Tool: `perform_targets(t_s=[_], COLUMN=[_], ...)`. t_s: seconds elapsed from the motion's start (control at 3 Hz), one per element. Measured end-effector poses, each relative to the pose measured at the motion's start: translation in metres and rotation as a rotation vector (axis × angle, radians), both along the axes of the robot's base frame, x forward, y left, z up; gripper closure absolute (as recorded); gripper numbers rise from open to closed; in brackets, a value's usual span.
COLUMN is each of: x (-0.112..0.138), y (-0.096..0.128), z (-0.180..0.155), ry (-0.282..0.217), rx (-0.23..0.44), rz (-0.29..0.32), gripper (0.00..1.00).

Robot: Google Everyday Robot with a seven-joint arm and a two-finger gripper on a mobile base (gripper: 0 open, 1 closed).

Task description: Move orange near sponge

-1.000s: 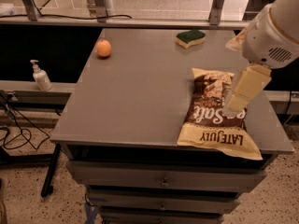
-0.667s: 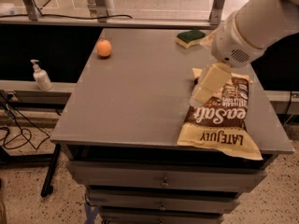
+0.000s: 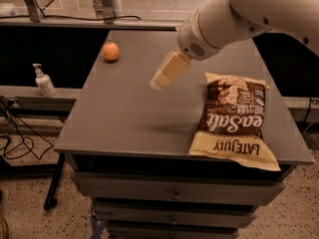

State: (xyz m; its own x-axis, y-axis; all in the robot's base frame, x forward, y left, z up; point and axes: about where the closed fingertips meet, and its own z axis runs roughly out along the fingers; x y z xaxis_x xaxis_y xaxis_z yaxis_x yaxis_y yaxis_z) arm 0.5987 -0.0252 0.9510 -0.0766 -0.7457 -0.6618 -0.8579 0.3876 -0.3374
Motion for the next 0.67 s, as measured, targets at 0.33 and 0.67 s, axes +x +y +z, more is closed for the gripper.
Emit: perform_targets(t_s=[0.33, 0.67], x=[0.0086, 0.0086], y=[0.0031, 0.0032], z=[0.0097, 0.0098], ry=[-0.02, -0.02], rx=[0.045, 0.045], rz=[-0.042, -0.041], gripper=[0.0, 0.0])
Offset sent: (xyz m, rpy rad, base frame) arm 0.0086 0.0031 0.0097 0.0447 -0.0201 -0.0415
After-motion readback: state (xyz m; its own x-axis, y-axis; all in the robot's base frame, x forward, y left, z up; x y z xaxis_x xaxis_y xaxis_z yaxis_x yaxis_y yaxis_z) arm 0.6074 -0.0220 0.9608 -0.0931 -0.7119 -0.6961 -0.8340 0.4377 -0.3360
